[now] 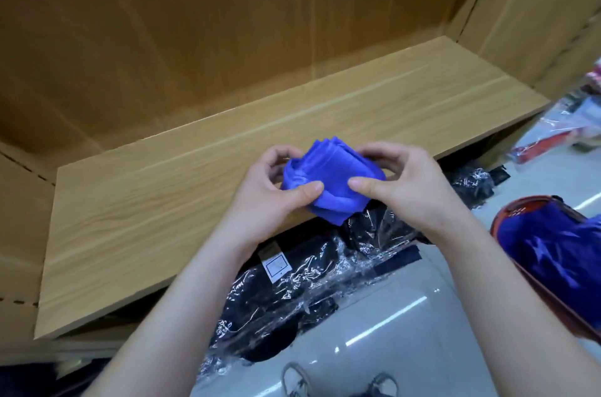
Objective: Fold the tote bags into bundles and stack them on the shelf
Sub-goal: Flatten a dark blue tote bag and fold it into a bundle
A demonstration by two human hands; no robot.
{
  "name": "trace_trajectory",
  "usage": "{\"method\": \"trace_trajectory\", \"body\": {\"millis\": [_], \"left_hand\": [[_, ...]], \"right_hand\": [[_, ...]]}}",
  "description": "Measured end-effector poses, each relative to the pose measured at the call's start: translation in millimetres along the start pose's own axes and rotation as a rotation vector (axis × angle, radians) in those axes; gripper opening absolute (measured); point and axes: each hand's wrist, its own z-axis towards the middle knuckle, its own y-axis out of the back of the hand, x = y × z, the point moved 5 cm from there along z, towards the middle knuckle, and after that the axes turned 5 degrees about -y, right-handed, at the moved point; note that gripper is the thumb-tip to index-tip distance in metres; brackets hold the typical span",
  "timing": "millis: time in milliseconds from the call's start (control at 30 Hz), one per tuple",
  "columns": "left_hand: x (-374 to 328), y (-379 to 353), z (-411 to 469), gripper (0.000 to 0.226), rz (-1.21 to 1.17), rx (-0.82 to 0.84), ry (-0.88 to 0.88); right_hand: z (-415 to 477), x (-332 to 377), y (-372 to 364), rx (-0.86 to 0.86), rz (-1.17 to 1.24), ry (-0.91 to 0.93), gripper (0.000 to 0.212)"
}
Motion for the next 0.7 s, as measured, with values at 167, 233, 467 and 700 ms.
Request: {"method": "trace_trajectory", "body": {"millis": [167, 233, 467, 700], "left_hand": [[-36.9, -74.1, 8.3, 0.057, 0.787, 0.133, -0.542], [-48.3, -104.0, 13.3, 0.045, 0.824, 0.15, -0.696], [-50.2, -188.1, 33.1, 0.027, 0.839, 0.047, -1.092], [-42.4, -235.9, 82.9, 0.053, 0.802, 0.155, -0.872]], "right_hand": [[-21.6, -0.4, 57.3, -0.188, -0.347, 0.37, 0.031], [-33.1, -4.0, 75.0, -0.211, -0.382, 0.469, 0.034], [-38.0, -65.9, 162.5, -0.037, 0.468, -0.386, 0.044], [3.8, -88.6, 218.8, -0.266, 0.502, -0.249, 0.045]]}}
